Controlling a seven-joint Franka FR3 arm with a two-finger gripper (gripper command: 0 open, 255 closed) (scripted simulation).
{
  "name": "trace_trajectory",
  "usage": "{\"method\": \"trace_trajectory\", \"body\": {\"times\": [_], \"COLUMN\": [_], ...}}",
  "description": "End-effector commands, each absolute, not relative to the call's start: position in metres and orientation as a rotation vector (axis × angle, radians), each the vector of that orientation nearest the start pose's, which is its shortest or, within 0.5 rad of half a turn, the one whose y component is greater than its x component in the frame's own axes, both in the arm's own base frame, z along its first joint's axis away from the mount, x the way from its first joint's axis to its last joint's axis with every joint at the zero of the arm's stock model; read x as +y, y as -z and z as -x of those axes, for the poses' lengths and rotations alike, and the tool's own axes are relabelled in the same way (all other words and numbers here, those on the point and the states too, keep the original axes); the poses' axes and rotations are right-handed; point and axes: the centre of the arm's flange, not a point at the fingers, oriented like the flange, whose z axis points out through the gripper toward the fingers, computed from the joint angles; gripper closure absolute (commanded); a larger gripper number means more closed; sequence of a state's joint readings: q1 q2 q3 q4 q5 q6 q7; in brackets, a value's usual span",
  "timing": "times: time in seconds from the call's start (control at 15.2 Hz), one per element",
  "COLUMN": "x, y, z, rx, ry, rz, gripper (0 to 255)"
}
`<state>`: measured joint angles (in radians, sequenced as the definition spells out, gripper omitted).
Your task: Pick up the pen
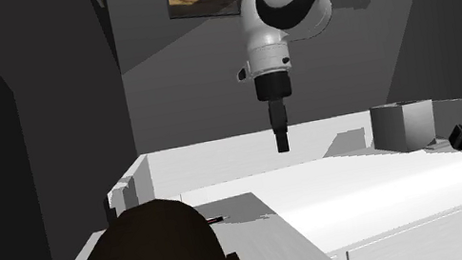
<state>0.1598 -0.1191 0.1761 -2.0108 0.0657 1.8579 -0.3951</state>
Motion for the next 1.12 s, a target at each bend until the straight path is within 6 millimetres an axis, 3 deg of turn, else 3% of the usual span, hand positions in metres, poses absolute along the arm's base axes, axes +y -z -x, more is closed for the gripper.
{"method": "trace_trajectory", "body": {"times": [0.0, 0.66, 1.06], "x": [0.202, 0.318, 0.322], "y": [-0.491, -0.437, -0.409], "z": [-0.503, -0.550, -0.550], "rx": [-1.176, -1.640, -1.656], "ry": [-0.057, -0.077, -0.078], "rz": [2.869, 2.649, 2.640], "gripper": [0, 0, 0]}}
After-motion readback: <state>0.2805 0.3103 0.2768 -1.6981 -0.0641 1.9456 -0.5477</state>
